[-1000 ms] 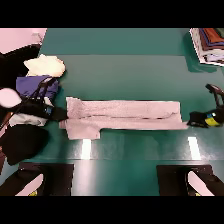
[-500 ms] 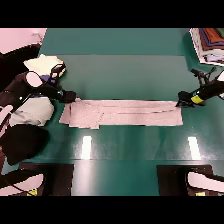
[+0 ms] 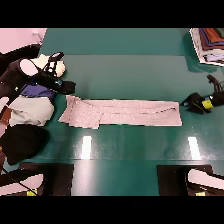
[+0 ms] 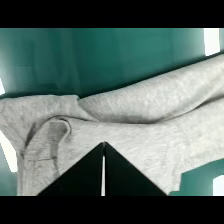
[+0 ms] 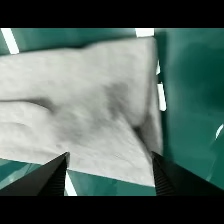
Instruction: Fold the shirts.
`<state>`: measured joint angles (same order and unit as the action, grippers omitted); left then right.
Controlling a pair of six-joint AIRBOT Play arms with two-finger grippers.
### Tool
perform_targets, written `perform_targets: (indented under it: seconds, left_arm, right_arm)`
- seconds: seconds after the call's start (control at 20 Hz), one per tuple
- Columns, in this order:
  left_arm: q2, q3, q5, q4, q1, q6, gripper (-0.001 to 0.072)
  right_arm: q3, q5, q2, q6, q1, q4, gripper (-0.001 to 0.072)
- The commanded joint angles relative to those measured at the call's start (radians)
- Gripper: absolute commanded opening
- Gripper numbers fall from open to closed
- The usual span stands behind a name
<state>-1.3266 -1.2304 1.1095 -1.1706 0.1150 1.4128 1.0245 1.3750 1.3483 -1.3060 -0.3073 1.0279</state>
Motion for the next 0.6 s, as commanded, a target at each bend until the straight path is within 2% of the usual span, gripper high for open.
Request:
perform_targets:
  seconds: [0.0,0.1,0.2,0.35,0.45,0.55]
  left_arm:
    - [-0.002,-0.020,0.025,0.087,0.000,0.000,0.0023]
    - [-0.003,-0.018,0.015,0.127,0.003,0.001,0.0022]
    - [-0.005,-0.018,0.008,0.128,0.018,0.002,0.0022]
    - [-0.020,-0.016,0.005,0.137,0.060,0.064,0.0021]
    - [-0.050,-0.016,-0.022,0.139,0.116,0.081,0.0021]
    - [-0.094,-0.025,-0.050,0.146,0.189,0.080,0.0021]
  right_arm:
    - [-0.132,-0.016,-0.003,0.092,-0.136,-0.018,0.0601]
    - [-0.178,-0.034,0.041,0.149,-0.158,-0.050,0.0600]
    - [-0.190,-0.039,0.096,0.228,-0.144,-0.162,0.0594]
    - [-0.136,-0.040,0.176,0.237,-0.064,-0.211,0.0574]
    - [-0.089,-0.037,0.202,0.237,-0.008,-0.216,0.0443]
    - [-0.051,-0.047,0.195,0.238,0.033,-0.214,0.0079]
